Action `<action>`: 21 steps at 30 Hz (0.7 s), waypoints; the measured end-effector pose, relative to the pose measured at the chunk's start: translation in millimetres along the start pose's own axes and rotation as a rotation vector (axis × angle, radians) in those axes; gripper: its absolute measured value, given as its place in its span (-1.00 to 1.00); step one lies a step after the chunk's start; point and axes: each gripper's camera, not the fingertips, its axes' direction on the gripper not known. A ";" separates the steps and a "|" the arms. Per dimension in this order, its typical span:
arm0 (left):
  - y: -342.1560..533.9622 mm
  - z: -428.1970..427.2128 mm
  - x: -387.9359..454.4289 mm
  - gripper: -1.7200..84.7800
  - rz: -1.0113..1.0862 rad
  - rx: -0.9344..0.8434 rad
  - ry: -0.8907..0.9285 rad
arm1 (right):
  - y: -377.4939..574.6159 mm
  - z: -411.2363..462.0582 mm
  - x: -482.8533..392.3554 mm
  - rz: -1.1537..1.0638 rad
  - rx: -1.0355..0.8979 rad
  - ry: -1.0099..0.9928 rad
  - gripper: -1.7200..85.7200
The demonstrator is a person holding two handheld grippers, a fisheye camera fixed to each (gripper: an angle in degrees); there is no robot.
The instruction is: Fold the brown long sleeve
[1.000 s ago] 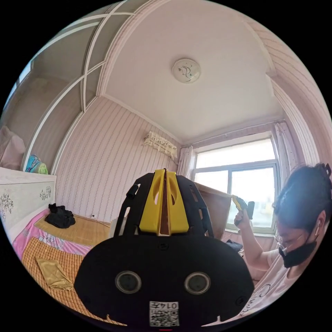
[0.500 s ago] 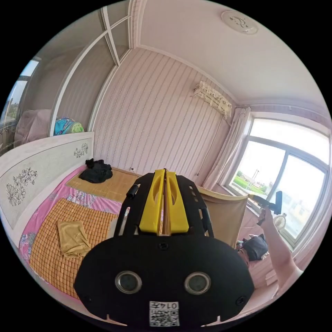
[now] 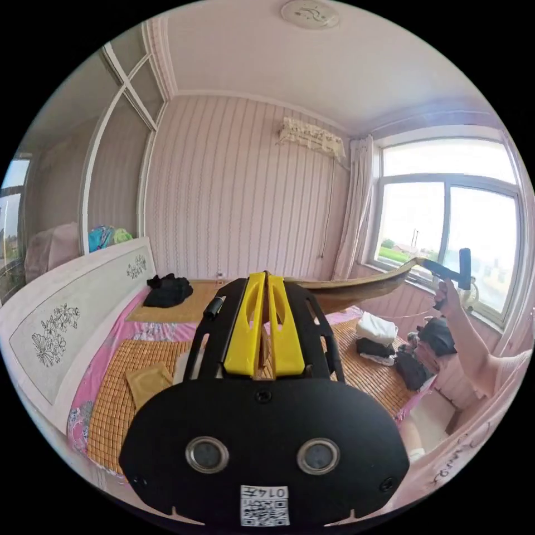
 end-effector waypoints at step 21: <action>316.9 217.6 -65.3 -0.98 -0.220 -0.920 0.009 | 338.6 196.0 60.3 0.564 -0.879 -0.035 -0.95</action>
